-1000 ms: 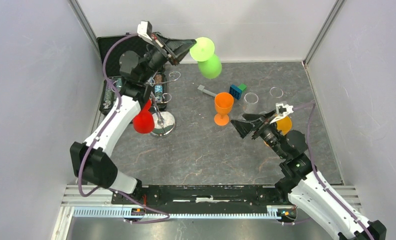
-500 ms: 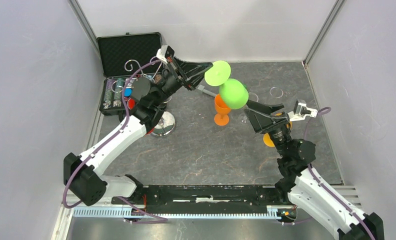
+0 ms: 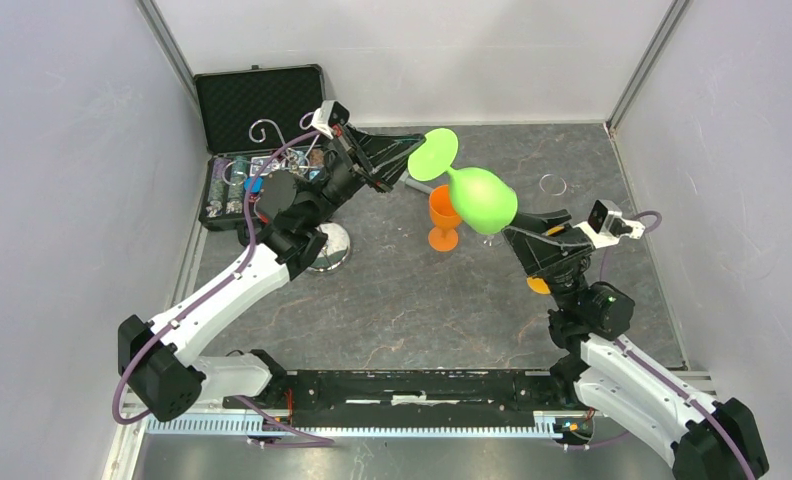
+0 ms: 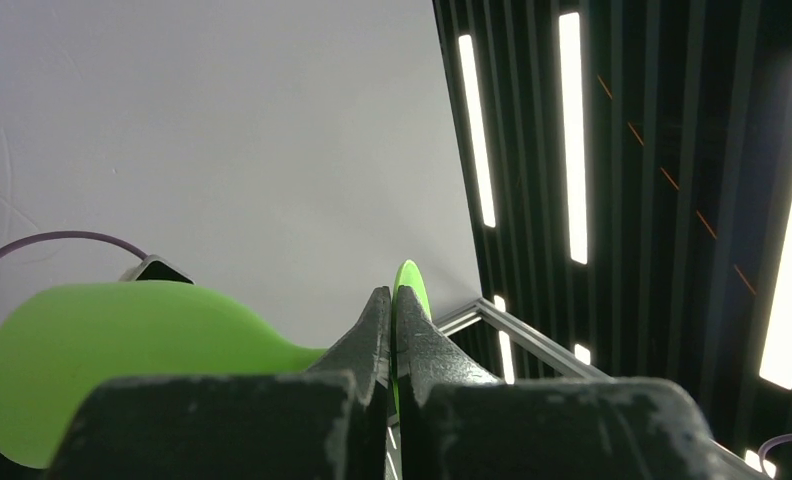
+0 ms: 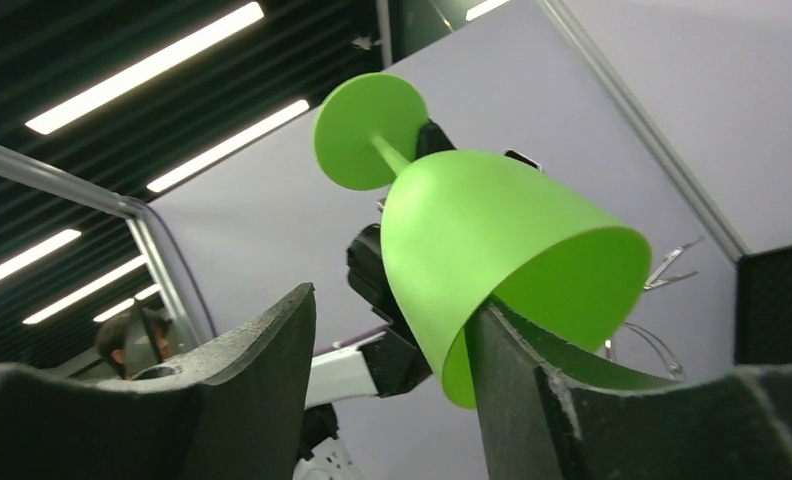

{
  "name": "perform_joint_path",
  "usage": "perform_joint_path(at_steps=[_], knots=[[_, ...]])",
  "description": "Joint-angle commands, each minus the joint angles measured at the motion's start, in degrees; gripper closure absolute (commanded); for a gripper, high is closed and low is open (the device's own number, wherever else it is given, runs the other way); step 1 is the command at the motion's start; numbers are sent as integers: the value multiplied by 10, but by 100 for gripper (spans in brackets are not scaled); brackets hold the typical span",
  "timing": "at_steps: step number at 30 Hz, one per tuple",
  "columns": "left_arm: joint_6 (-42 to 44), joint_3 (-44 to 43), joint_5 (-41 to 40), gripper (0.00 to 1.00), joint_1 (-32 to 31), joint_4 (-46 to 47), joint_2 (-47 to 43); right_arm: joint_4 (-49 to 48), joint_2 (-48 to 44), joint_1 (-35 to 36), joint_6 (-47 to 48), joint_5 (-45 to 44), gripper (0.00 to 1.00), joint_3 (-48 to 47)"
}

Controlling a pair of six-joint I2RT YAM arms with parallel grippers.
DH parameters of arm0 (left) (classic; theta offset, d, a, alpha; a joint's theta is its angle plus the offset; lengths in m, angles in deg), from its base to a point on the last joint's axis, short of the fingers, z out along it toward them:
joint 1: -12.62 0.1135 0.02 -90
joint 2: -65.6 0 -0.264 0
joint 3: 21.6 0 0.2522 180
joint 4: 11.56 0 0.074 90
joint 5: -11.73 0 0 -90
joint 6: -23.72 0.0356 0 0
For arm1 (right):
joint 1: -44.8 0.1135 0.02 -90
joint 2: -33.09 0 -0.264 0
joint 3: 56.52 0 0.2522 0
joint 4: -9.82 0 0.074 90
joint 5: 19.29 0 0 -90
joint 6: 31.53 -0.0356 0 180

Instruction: Take the wine glass off the wine glass rack

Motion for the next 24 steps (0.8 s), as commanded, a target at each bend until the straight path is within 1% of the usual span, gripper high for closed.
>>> perform_joint_path(at_steps=[1,3,6,8,10,11,12,15,17,19,21,23,24], knots=[[-20,2,-17,98,-7,26,-16,-91,7,-1,-18,22,44,-6],[-22,4,-16,98,-10,26,-15,-98,12,-1,-19,36,50,-17],[-15,5,-14,98,-10,24,-21,-101,22,-1,-21,48,62,-32],[-6,8,-16,97,-11,17,-27,-101,26,-1,-23,49,72,-39],[4,12,-20,92,-10,9,-38,-96,29,-1,-23,50,87,-44],[11,13,-22,88,-11,6,-42,-93,30,-1,-22,49,94,-47],[19,14,-23,80,-10,3,-46,-88,31,-1,-19,50,99,-50],[80,-2,-12,47,-10,-34,-60,-78,29,-1,-10,46,100,-53],[141,-16,-5,28,-10,-84,-70,-68,21,-2,1,41,100,-53],[198,-18,-4,16,-10,-128,-81,-42,10,-1,24,38,100,-56],[251,-4,-15,7,-10,-171,-96,13,-7,-1,53,38,100,-65],[309,11,-23,3,-9,-216,-113,118,-30,-1,109,43,100,-95],[341,15,-21,2,-8,-237,-122,201,-43,-1,150,41,100,-113]])
